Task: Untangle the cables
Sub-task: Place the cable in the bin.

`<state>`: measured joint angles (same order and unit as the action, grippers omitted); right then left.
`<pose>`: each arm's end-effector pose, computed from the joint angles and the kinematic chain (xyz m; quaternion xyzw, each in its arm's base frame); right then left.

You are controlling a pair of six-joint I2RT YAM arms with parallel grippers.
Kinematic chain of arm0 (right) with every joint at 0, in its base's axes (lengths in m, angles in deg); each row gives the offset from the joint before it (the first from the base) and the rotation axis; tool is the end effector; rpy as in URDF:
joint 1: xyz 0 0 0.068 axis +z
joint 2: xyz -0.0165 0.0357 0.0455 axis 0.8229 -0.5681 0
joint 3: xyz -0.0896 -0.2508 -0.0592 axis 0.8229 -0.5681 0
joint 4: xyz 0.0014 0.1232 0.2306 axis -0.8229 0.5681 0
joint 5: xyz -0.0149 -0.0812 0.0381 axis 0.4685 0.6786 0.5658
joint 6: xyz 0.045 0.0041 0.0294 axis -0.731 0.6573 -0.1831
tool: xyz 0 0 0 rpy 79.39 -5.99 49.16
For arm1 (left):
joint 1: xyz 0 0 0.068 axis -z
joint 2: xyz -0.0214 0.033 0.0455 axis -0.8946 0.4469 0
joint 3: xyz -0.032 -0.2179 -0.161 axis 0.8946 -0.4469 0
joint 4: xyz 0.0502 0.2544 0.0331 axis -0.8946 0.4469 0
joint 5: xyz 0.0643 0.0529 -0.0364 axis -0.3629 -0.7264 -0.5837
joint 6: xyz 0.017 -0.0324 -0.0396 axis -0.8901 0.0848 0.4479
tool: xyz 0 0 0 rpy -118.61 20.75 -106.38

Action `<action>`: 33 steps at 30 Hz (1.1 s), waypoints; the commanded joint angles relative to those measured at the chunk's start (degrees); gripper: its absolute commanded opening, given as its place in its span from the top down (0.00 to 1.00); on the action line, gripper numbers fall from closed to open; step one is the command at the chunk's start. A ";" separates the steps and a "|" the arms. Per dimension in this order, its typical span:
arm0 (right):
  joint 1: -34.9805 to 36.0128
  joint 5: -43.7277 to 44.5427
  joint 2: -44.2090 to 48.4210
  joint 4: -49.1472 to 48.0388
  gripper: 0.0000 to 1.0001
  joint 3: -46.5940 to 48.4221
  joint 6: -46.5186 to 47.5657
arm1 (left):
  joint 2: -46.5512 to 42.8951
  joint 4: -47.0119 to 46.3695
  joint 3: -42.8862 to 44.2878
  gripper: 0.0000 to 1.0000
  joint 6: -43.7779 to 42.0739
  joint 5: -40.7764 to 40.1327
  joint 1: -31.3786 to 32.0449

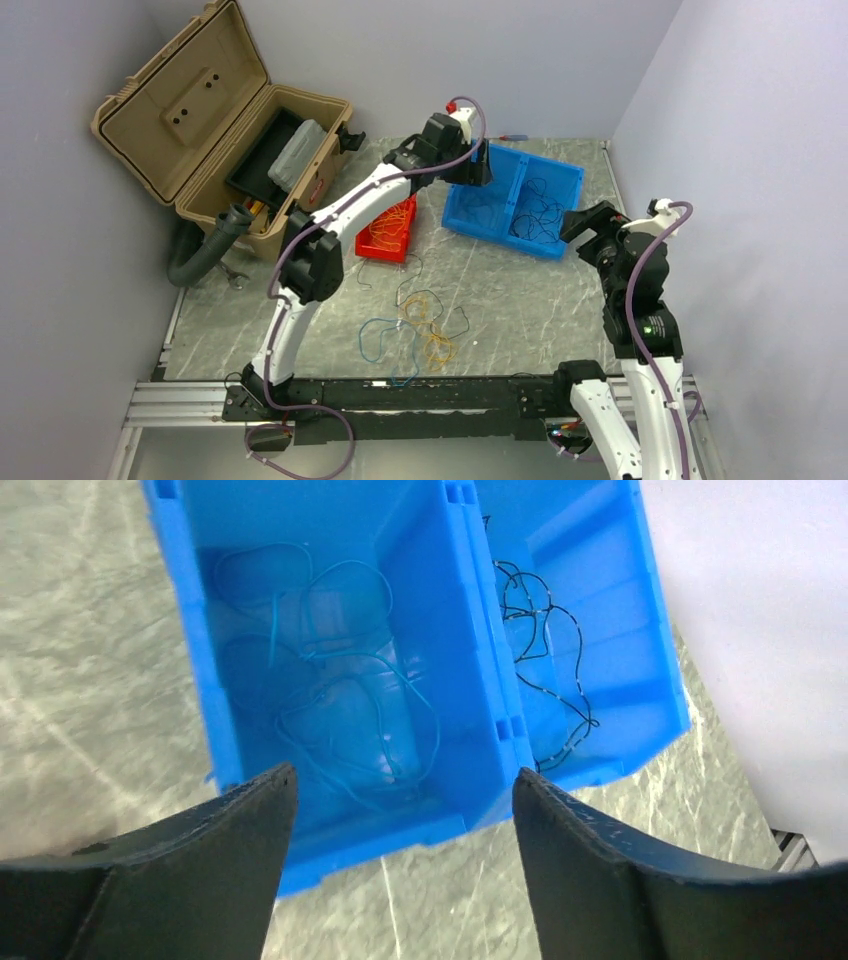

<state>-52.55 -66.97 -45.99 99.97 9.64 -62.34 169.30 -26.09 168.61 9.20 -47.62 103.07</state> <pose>0.1245 -0.0001 0.3602 0.2573 0.7314 0.1290 0.6182 0.4138 -0.3495 0.2879 0.1365 0.8485 -0.3329 0.3880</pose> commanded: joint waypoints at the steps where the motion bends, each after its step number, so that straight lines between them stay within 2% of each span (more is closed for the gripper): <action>1: -0.10 -3.90 -2.27 3.05 0.10 2.26 2.41 | -10.42 8.14 -0.37 0.11 -5.87 -3.28 0.39; 2: -0.07 -4.89 -2.70 3.61 0.10 2.29 2.60 | -11.69 9.48 -0.85 0.02 -6.93 -3.40 0.41; 3: -0.12 -6.24 -2.97 3.91 0.10 2.17 2.87 | -12.86 10.68 -1.55 0.01 -7.69 -3.49 0.46; 9: -0.06 -18.99 -4.34 2.39 0.12 -1.46 4.21 | -22.76 14.98 -9.96 0.01 -10.29 -4.99 0.63; 12: 0.04 -28.49 -5.94 0.80 0.12 -4.40 4.31 | -31.03 13.86 -20.07 0.01 -11.70 -3.72 1.43; 15: 1.07 -35.71 -6.15 -1.16 0.16 -8.10 5.33 | -41.47 10.16 -34.44 0.00 -12.95 -2.86 3.03; 20: 4.64 -40.36 -3.45 -4.73 0.15 -14.25 6.51 | -54.71 7.81 -52.02 0.01 -12.15 -3.63 5.83; 24: 8.91 -41.82 -3.28 -10.69 0.15 -19.25 5.46 | -64.70 5.19 -63.17 0.01 -7.61 -4.92 6.26; 28: 14.52 -41.54 -5.77 -19.08 0.17 -23.33 3.76 | -73.79 2.34 -70.96 0.01 -3.73 -4.61 6.13; 33: 23.10 -37.93 -12.84 -26.10 0.19 -23.16 6.56 | -79.81 4.48 -75.24 0.01 -1.02 -5.59 6.08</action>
<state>-34.41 -106.21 -54.71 84.73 -14.40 -57.92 92.93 -19.10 95.41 4.52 -52.01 109.30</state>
